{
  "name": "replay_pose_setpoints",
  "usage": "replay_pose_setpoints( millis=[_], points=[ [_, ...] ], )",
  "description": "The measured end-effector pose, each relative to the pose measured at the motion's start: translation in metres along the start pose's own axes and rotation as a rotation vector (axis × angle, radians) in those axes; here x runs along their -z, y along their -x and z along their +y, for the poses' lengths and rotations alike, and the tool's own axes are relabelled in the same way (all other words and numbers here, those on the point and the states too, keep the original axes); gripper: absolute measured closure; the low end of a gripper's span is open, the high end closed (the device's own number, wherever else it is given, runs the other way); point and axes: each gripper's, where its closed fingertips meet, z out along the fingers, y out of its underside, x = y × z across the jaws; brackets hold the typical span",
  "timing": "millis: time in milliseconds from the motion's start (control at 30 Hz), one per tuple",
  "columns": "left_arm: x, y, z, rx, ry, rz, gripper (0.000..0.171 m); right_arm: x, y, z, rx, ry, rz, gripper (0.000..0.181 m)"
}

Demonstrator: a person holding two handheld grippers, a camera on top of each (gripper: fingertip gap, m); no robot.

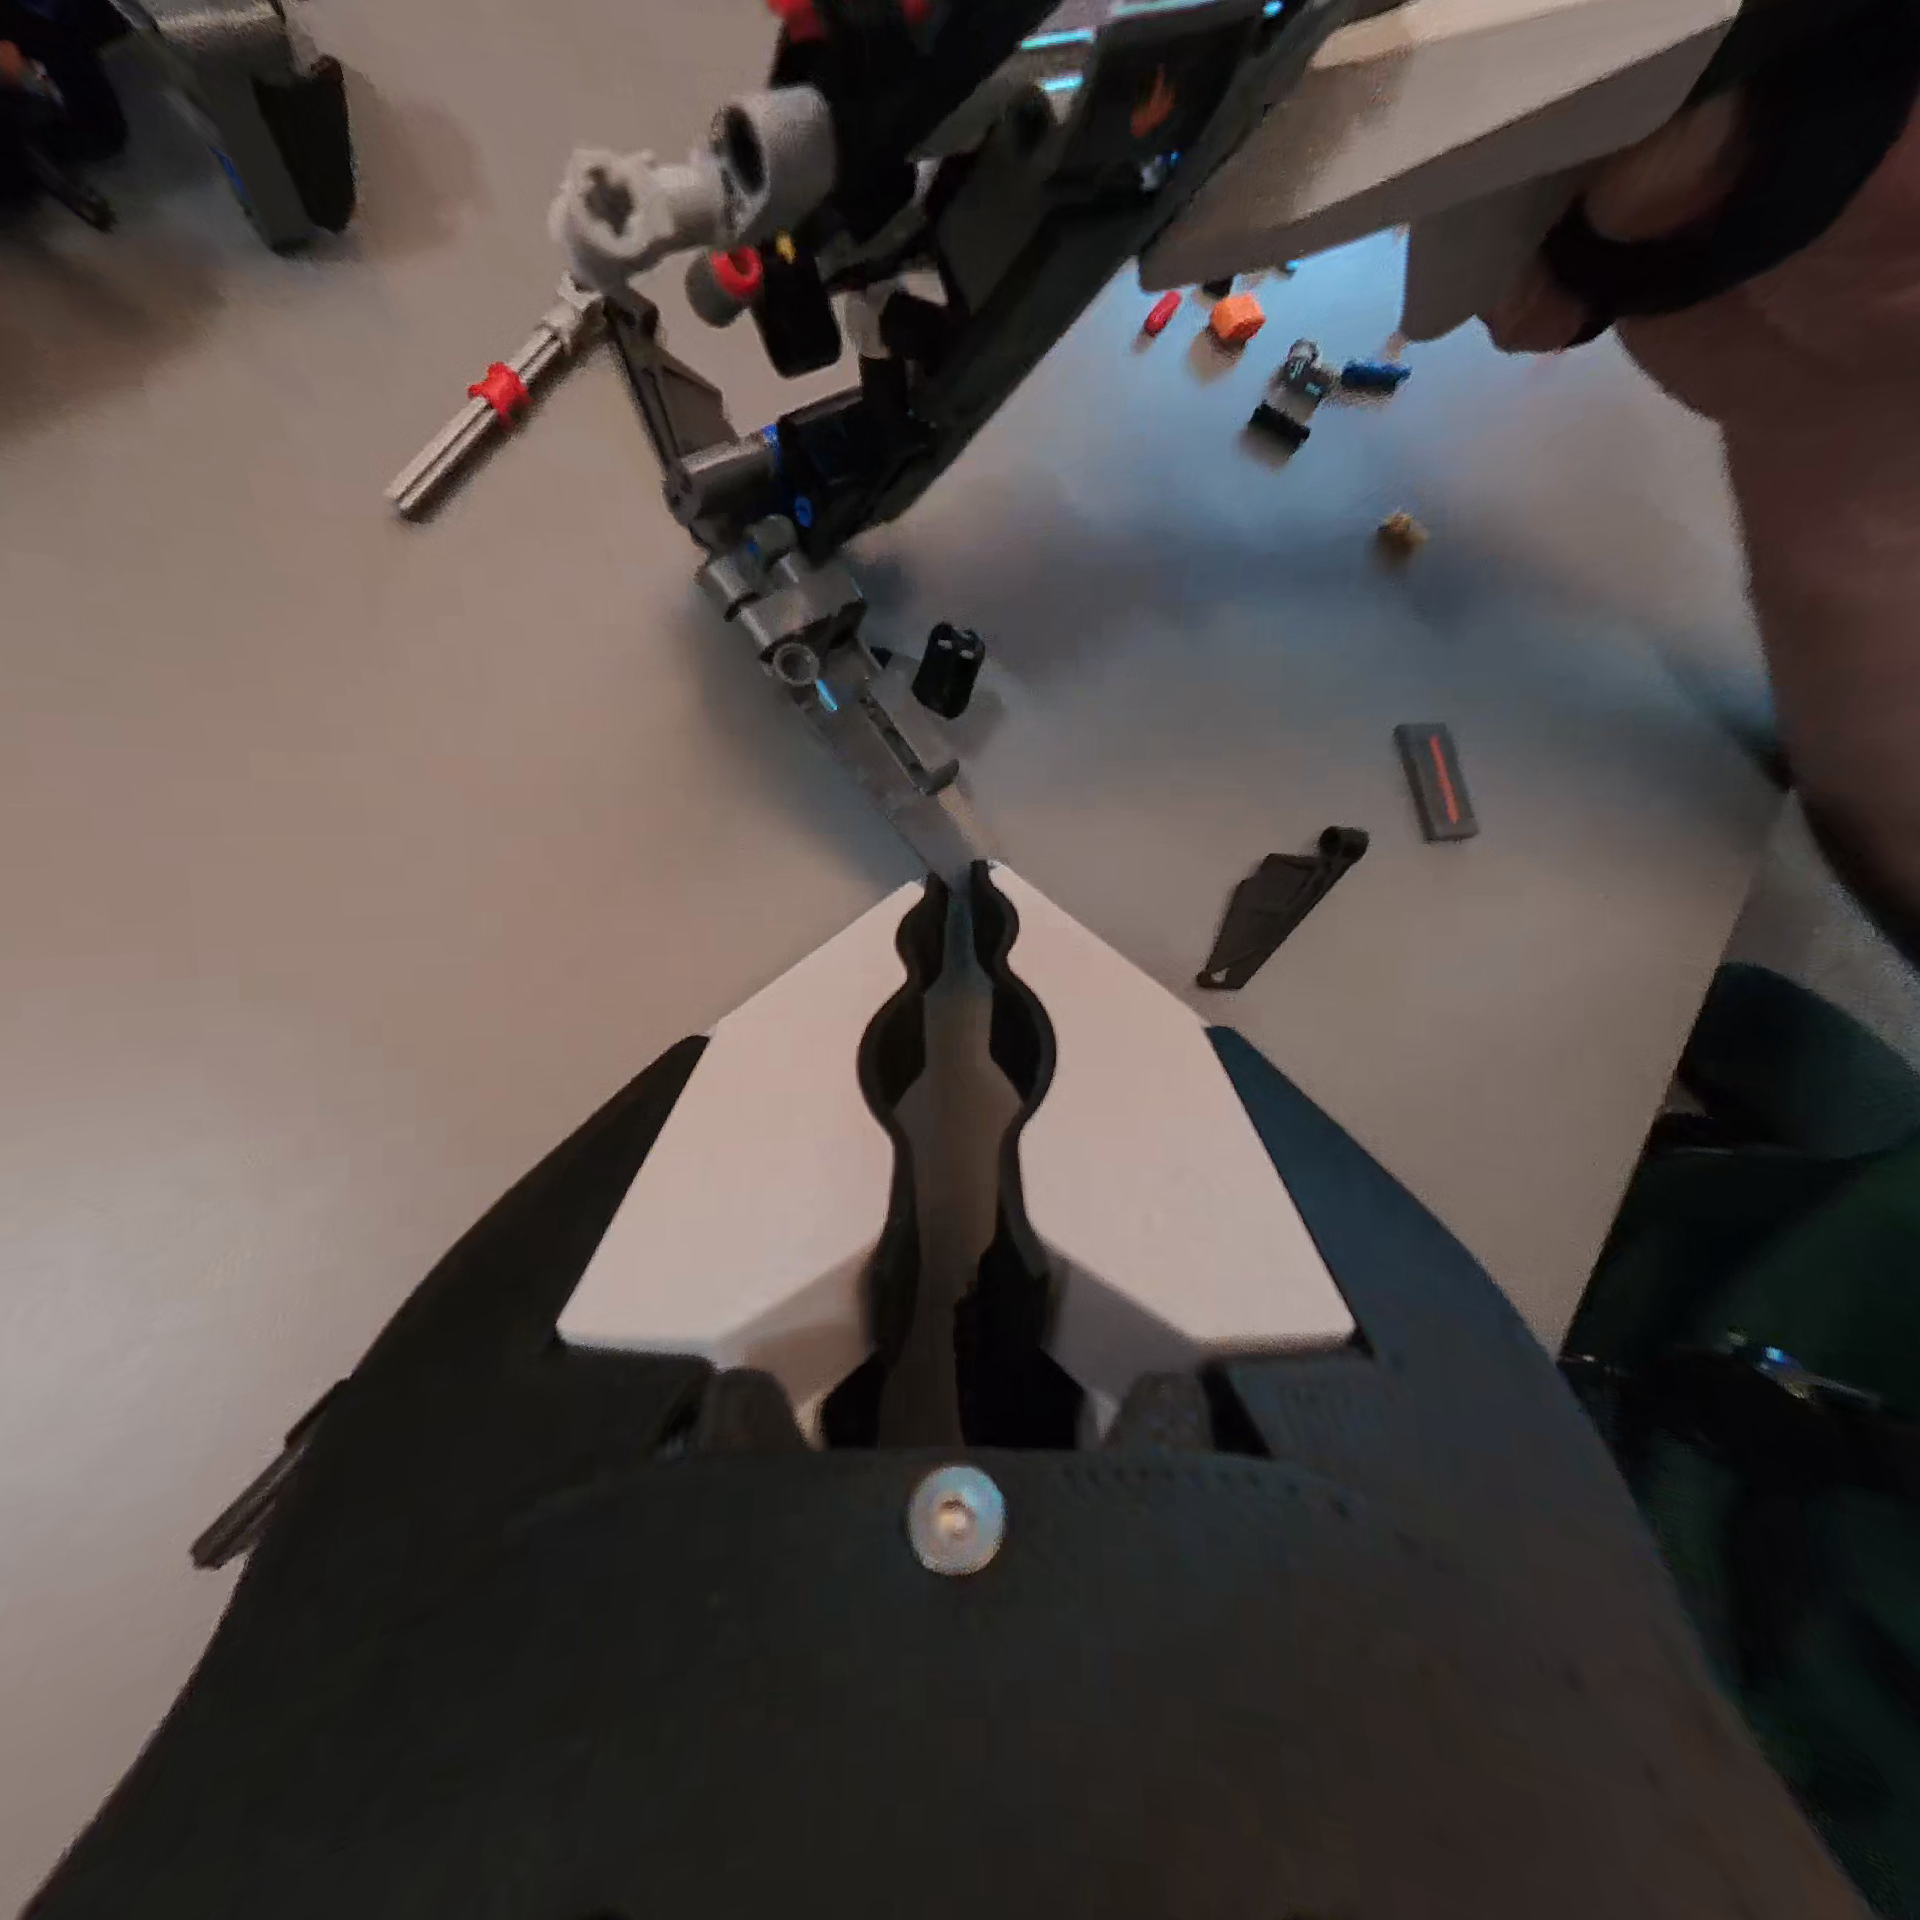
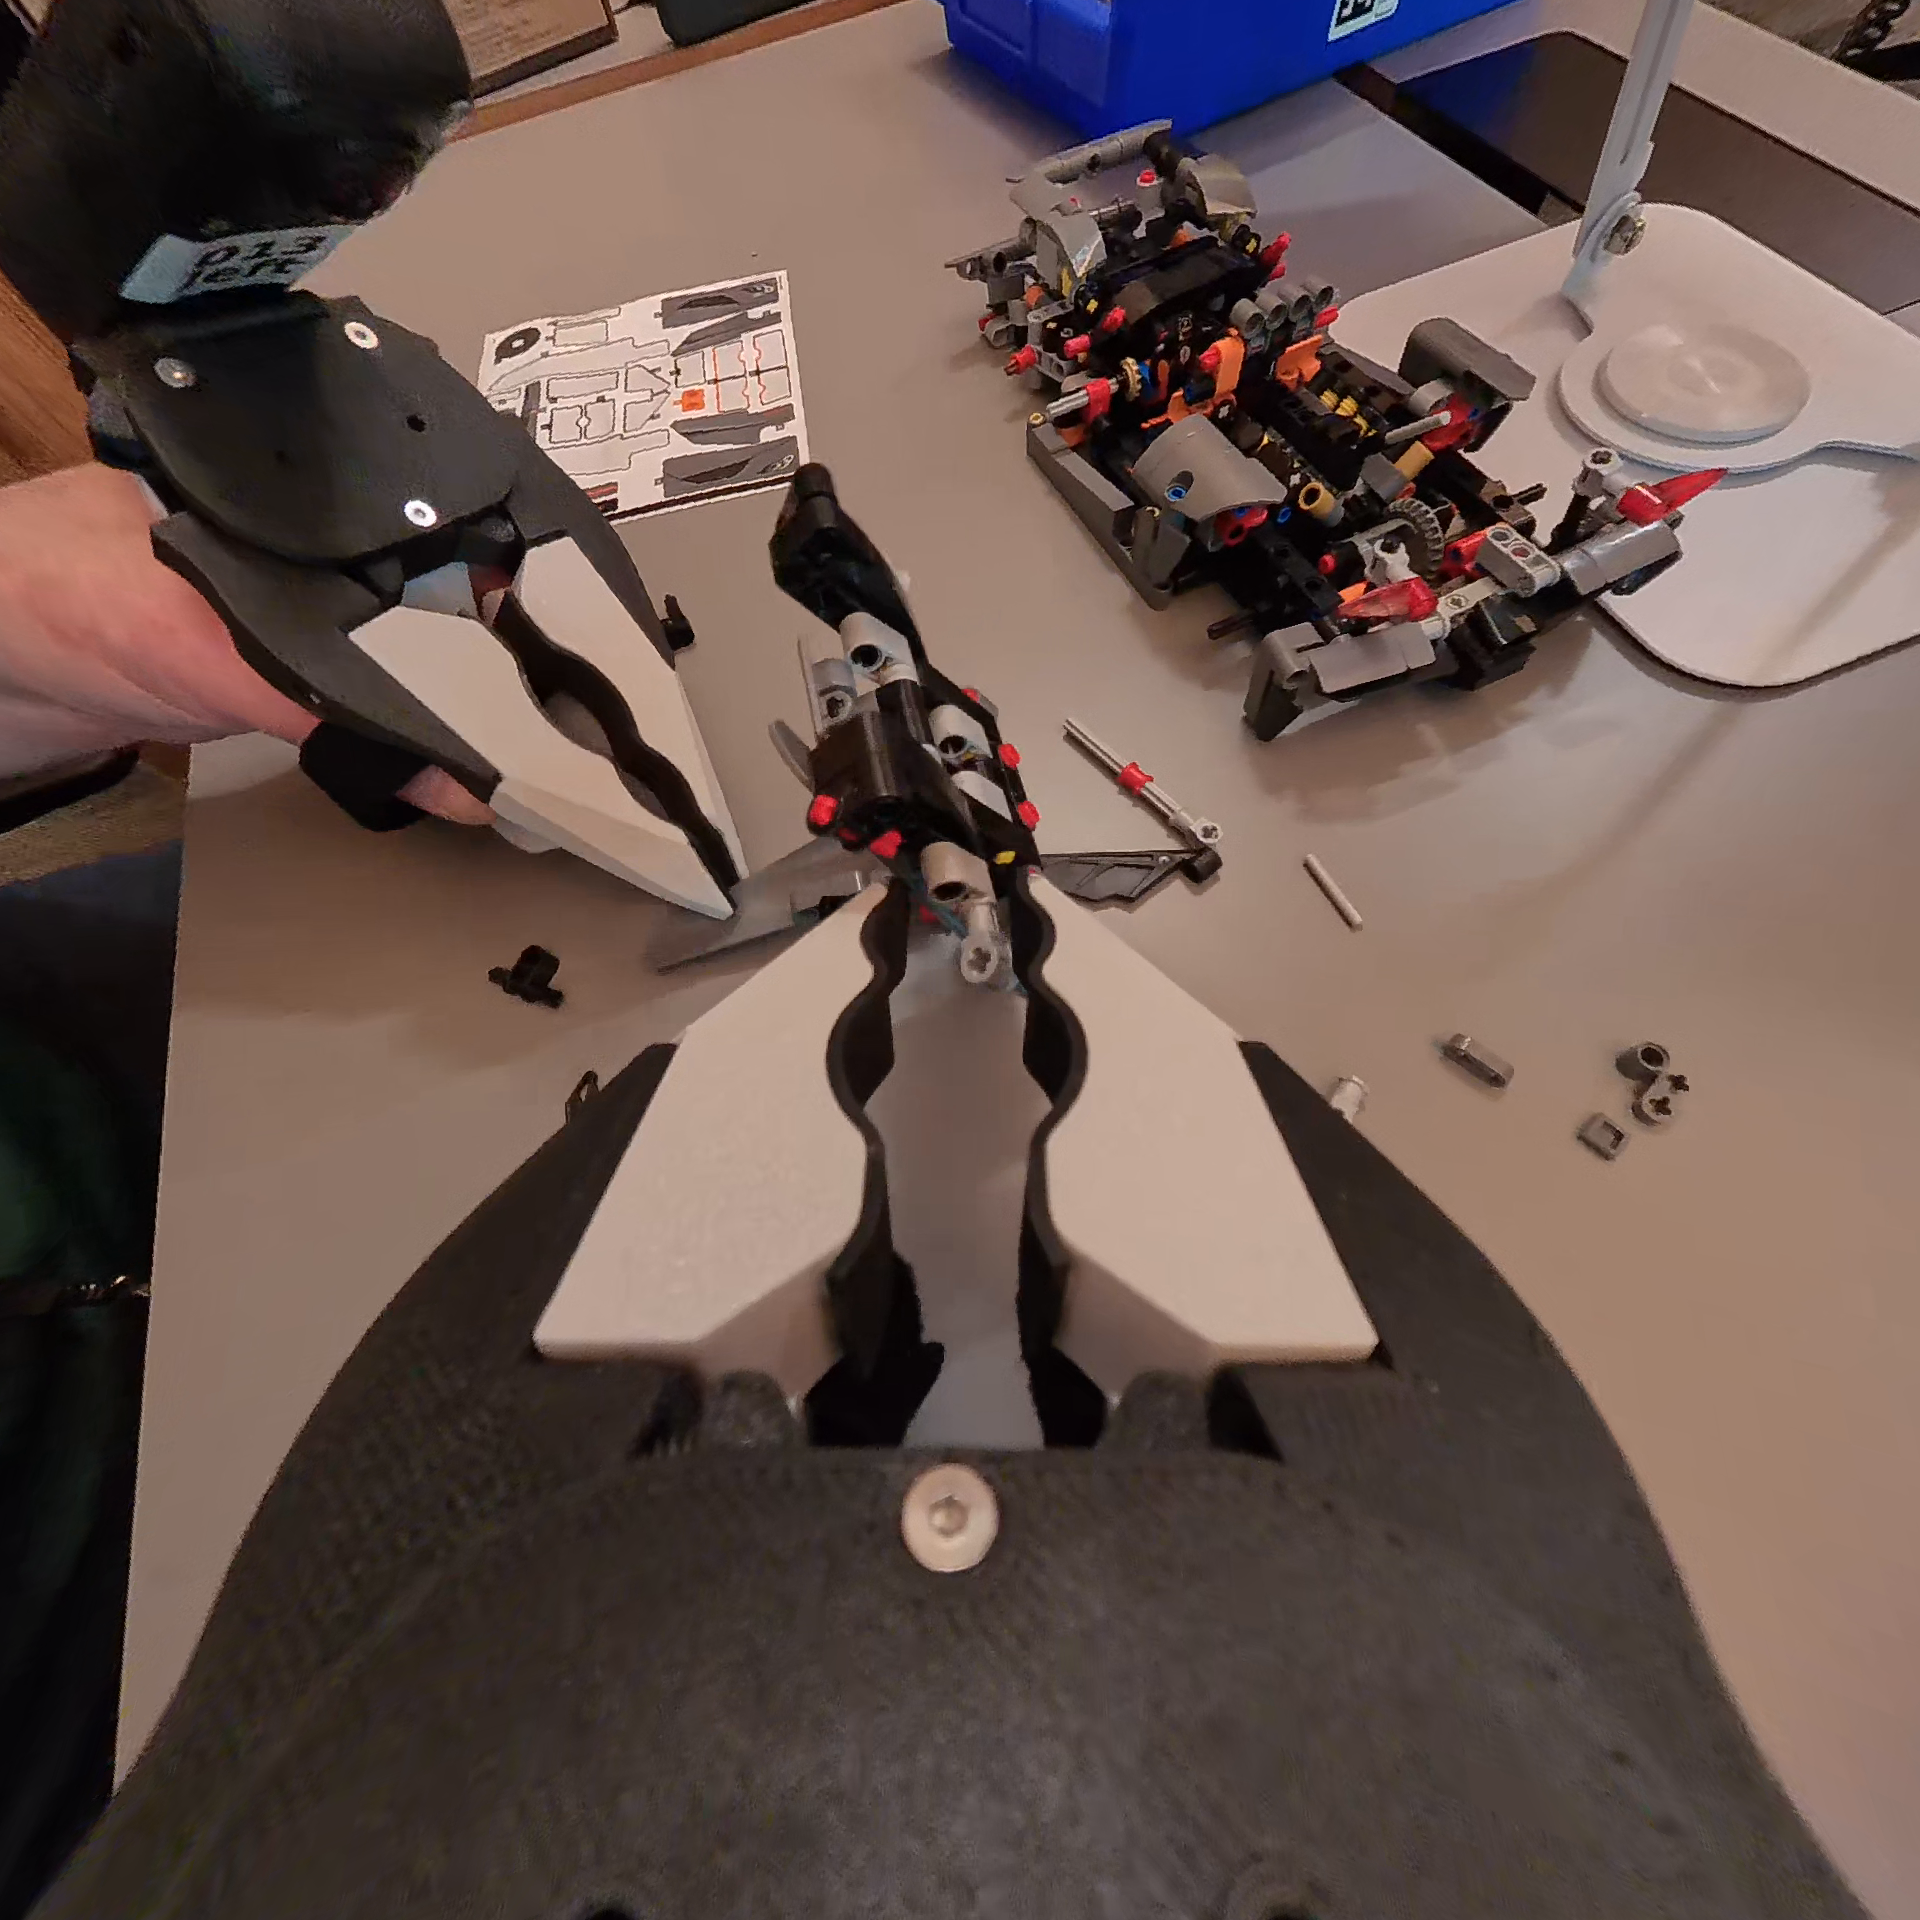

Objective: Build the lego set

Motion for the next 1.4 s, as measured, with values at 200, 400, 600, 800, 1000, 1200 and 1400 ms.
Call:
replay_pose_setpoints(
  millis=[200, 400, 600, 800, 1000, 1200, 1400],
  points=[
    [-0.003, 0.003, 0.003, -0.141, 0.034, -0.106, 0.164, -0.002, 0.002, 0.001, -0.004, 0.003, 0.001, 0.163],
    [-0.003, 0.003, 0.004, -0.171, 0.052, -0.112, 0.164, 0.003, 0.003, 0.005, -0.017, 0.012, 0.024, 0.156],
    [-0.003, 0.003, 0.004, -0.16, 0.04, -0.101, 0.166, 0.022, 0.014, 0.015, -0.083, 0.02, 0.038, 0.154],
    [-0.003, 0.003, 0.004, -0.17, 0.028, -0.099, 0.167, -0.001, 0.052, 0.038, -0.139, 0.096, -0.043, 0.16],
    [-0.003, 0.003, 0.004, -0.189, 0.023, -0.099, 0.167, -0.034, 0.051, 0.045, -0.203, 0.123, -0.001, 0.157],
    [-0.003, 0.003, 0.004, -0.211, 0.023, -0.087, 0.167, -0.048, 0.046, 0.043, -0.213, 0.11, 0.055, 0.152],
    [-0.003, 0.003, 0.003, -0.229, 0.02, -0.079, 0.167, -0.052, 0.044, 0.035, -0.139, 0.089, 0.106, 0.156]
  ],
)
